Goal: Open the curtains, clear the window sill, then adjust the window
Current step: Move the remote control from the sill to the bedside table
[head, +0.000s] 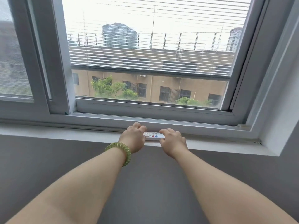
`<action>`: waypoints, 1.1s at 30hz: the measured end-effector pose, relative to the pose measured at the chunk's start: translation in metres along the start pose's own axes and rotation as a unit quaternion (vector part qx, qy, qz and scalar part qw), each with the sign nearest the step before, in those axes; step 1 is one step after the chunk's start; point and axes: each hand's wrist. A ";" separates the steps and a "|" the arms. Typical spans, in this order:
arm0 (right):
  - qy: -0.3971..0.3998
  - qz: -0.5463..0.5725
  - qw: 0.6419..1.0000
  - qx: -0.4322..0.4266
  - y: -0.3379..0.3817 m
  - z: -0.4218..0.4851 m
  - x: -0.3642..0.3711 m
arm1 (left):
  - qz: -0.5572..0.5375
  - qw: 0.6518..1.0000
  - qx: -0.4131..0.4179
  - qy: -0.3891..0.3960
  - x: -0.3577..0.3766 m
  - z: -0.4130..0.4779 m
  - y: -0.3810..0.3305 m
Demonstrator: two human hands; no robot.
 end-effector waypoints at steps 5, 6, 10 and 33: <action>0.027 -0.015 0.999 0.011 0.006 0.013 0.009 | 0.045 0.997 0.039 0.040 0.007 0.013 -0.009; 0.032 -0.016 0.999 0.013 0.006 0.014 0.010 | 0.049 0.997 0.038 0.047 0.008 0.015 -0.010; 0.046 -0.023 0.998 0.020 0.004 0.017 0.013 | 0.047 0.997 0.016 0.067 0.010 0.020 -0.013; -0.052 -0.032 0.998 0.009 -0.026 -0.019 -0.036 | 0.089 0.971 0.222 0.009 -0.019 0.000 -0.055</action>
Point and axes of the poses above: each hand's wrist, its own z-axis towards the middle knuckle, its own x-axis out of the palm, y = z × x, and after that the axes turned 7 degrees about z, right-handed
